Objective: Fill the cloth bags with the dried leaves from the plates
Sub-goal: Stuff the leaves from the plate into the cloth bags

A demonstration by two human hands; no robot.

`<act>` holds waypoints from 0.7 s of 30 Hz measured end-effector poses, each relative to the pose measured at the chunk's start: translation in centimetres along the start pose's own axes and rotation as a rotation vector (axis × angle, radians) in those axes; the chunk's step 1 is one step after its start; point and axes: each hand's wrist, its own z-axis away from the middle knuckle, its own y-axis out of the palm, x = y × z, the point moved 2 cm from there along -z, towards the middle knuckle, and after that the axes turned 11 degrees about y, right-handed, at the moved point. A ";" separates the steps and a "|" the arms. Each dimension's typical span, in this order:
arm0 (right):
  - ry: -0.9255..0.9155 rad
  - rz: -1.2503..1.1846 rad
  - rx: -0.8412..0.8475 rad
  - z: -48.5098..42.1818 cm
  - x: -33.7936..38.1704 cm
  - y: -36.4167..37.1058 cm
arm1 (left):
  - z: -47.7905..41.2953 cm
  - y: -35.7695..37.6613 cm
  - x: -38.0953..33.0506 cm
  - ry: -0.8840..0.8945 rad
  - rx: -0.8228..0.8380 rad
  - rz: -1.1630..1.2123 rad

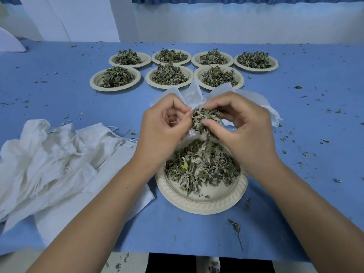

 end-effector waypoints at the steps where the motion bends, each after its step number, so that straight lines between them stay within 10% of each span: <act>1: -0.044 0.039 -0.037 0.1 0.0 0.1 | 0.0 0.0 -0.1 0.008 0.014 0.003; 14: 0.001 0.190 0.330 -0.1 0.1 0.4 | -0.2 -0.4 0.1 0.001 -0.113 -0.022; 21: -0.178 0.155 0.072 -0.2 0.6 -0.3 | -0.1 -0.1 0.3 -0.044 -0.039 -0.003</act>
